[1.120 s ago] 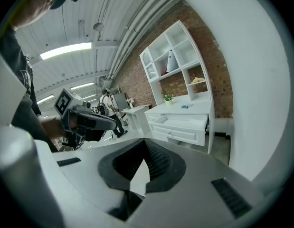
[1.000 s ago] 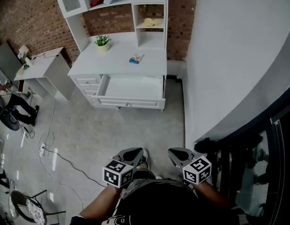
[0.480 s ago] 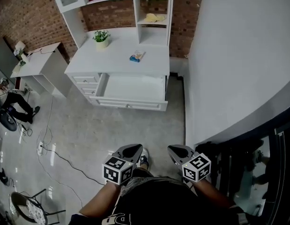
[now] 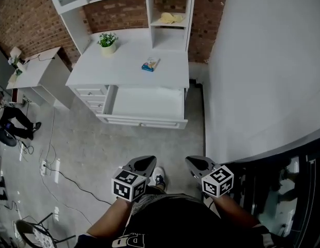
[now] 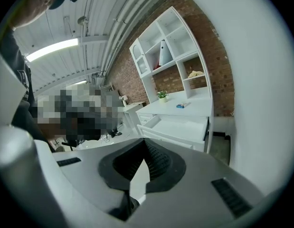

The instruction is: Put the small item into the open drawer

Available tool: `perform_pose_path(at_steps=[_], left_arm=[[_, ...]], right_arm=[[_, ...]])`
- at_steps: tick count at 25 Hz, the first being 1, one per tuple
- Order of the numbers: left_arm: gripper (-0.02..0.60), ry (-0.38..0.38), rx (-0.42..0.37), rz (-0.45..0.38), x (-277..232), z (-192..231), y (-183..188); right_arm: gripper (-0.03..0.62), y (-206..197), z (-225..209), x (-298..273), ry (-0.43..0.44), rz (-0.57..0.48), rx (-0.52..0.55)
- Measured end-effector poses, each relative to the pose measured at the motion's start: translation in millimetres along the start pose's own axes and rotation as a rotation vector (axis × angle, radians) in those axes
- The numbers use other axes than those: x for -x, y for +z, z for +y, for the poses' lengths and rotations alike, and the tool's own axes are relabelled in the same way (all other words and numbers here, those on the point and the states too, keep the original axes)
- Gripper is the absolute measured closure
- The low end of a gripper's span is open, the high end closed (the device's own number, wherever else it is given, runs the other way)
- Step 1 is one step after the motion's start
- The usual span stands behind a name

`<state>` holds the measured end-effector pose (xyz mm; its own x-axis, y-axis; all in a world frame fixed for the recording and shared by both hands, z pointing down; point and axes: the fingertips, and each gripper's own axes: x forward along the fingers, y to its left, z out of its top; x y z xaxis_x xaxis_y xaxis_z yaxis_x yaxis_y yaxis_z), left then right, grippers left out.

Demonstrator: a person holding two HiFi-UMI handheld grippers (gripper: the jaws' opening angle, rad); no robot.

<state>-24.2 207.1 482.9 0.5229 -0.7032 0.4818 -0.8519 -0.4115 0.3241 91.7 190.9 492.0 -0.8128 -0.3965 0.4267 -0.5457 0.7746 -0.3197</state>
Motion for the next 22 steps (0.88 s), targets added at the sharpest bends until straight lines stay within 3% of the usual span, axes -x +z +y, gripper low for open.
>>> perform_pose_path(at_steps=[11, 22], left_arm=[[0.563, -0.033, -0.022, -0.015, -34, 78, 61], [0.563, -0.057, -0.023, -0.018, -56, 156, 94]], right_arm=[[0.589, 57, -39, -69, -0.043, 0.024, 0.012], [0.589, 100, -65, -139, -0.075, 0.031, 0.011]])
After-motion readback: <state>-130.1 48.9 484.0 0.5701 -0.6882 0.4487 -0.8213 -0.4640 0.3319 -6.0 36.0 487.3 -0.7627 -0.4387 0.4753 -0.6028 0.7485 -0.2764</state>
